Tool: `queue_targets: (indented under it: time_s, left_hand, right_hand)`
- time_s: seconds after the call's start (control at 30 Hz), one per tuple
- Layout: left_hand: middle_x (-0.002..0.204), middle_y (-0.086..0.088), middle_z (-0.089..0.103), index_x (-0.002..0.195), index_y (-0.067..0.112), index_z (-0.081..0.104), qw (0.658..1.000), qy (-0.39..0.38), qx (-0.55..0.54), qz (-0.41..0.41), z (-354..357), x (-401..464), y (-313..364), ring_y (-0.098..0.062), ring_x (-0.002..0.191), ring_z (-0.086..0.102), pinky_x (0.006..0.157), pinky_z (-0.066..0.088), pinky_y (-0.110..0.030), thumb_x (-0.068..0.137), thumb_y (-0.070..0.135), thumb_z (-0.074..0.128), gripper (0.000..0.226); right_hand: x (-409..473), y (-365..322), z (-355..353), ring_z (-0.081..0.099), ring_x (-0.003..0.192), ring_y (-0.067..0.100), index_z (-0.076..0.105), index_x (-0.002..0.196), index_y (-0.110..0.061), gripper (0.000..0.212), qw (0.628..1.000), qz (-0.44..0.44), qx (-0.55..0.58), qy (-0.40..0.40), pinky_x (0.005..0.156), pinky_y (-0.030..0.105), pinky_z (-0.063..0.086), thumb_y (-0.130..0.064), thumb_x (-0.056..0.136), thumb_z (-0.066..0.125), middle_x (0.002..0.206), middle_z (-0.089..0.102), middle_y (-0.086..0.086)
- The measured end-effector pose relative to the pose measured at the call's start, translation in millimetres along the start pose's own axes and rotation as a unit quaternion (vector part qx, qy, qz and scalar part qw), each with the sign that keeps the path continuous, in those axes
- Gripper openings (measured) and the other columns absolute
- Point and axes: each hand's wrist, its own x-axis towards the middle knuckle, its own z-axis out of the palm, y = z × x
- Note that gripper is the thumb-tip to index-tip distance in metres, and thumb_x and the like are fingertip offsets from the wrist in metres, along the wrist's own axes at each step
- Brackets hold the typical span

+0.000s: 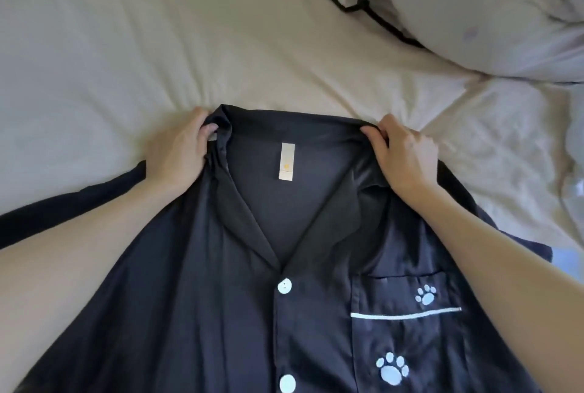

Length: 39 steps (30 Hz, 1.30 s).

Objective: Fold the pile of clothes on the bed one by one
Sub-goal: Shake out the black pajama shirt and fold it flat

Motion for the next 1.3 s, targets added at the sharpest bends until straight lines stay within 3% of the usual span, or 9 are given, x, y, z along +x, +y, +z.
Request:
queue_targets:
  time_s: [0.27,0.4,0.53,0.7,0.93,1.0,1.1,1.2,1.3]
  left_hand:
    - [0.061,-0.011,0.051,0.106,0.009,0.048,0.996,0.036,0.078,0.019,-31.9,27.2,7.3,-0.031,0.057,0.047,0.052,0.030,-0.035,0.102,0.029,0.034,0.025]
    - [0.094,-0.012,0.062,0.111,0.012,0.047,0.995,-0.026,0.094,-0.016,-29.6,18.8,7.6,-0.035,0.079,0.056,0.060,0.039,-0.038,0.100,0.039,0.034,0.032]
    - [0.130,-0.017,0.047,0.138,0.016,0.035,0.992,-0.013,0.002,-0.124,-41.7,12.8,21.7,-0.037,0.120,0.042,0.096,0.034,-0.049,0.096,0.039,0.046,0.049]
    - [0.142,-0.020,0.036,0.142,0.011,0.035,0.997,0.058,0.033,0.033,-40.1,-62.8,95.6,-0.038,0.132,0.032,0.102,0.025,-0.057,0.095,0.021,0.047,0.049]
    - [0.148,-0.013,0.038,0.137,0.021,0.048,0.967,-0.119,0.068,0.214,7.3,-180.3,186.1,-0.038,0.136,0.035,0.105,0.027,-0.062,0.090,0.033,0.053,0.049]
    - [0.147,-0.012,0.041,0.137,0.022,0.050,0.962,-0.154,0.093,0.207,13.7,-186.1,189.9,-0.038,0.134,0.038,0.104,0.028,-0.063,0.089,0.035,0.059,0.050]
    - [0.147,-0.010,0.041,0.138,0.023,0.048,0.955,-0.182,0.122,0.200,15.7,-182.3,189.2,-0.037,0.134,0.039,0.104,0.027,-0.062,0.092,0.038,0.048,0.048]
    - [0.147,-0.011,0.041,0.139,0.023,0.046,0.947,-0.196,0.148,0.205,13.9,-180.7,190.6,-0.037,0.133,0.040,0.103,0.029,-0.062,0.092,0.041,0.034,0.052]
    - [0.147,-0.013,0.040,0.139,0.021,0.046,0.947,-0.189,0.160,0.203,11.6,-183.4,196.2,-0.040,0.133,0.040,0.102,0.029,-0.064,0.092,0.039,0.028,0.054]
  right_hand:
    - [45.0,-8.6,-27.9,0.056,0.068,0.037,0.052,0.087,-0.005,0.042,1.000,-0.021,-0.009,-0.016,0.058,0.034,0.029,-0.045,0.097,0.044,0.074,0.061,0.015]
    - [35.0,-11.7,-28.3,0.050,0.077,0.025,0.054,0.096,-0.012,0.049,0.990,0.089,0.048,-0.100,0.068,0.032,0.035,-0.058,0.093,0.038,0.081,0.057,0.001]
    - [14.0,15.5,-60.0,0.049,0.071,0.016,0.054,0.105,-0.012,0.038,0.977,0.116,0.148,-0.104,0.058,0.029,0.031,-0.043,0.100,0.032,0.072,0.049,-0.008]
    - [-53.6,73.6,-101.3,0.051,0.090,0.027,0.057,0.107,-0.014,0.023,0.972,0.187,0.115,-0.083,0.072,0.032,0.034,-0.028,0.098,0.041,0.102,0.058,0.006]
    - [-148.7,119.3,-131.9,0.056,0.086,0.022,0.057,0.103,-0.012,0.038,0.902,0.353,0.145,-0.201,0.076,0.035,0.043,-0.048,0.092,0.049,0.095,0.064,0.006]
    - [-154.4,126.3,-135.7,0.058,0.090,0.023,0.058,0.105,-0.015,0.033,0.890,0.342,0.146,-0.265,0.083,0.038,0.046,-0.044,0.089,0.057,0.095,0.063,0.001]
    - [-142.8,144.2,-151.6,0.057,0.076,0.023,0.066,0.087,-0.010,0.023,0.888,0.298,0.122,-0.329,0.072,0.033,0.043,-0.033,0.086,0.066,0.074,0.061,0.002]
    - [-120.8,171.5,-176.1,0.058,0.079,0.029,0.063,0.080,-0.010,0.026,0.921,0.293,0.065,-0.248,0.070,0.036,0.042,-0.035,0.084,0.069,0.077,0.062,0.008]
    - [-109.8,190.8,-189.8,0.057,0.099,0.032,0.061,0.102,-0.012,0.024,0.931,0.328,0.087,-0.132,0.080,0.038,0.044,-0.030,0.087,0.066,0.096,0.060,0.008]
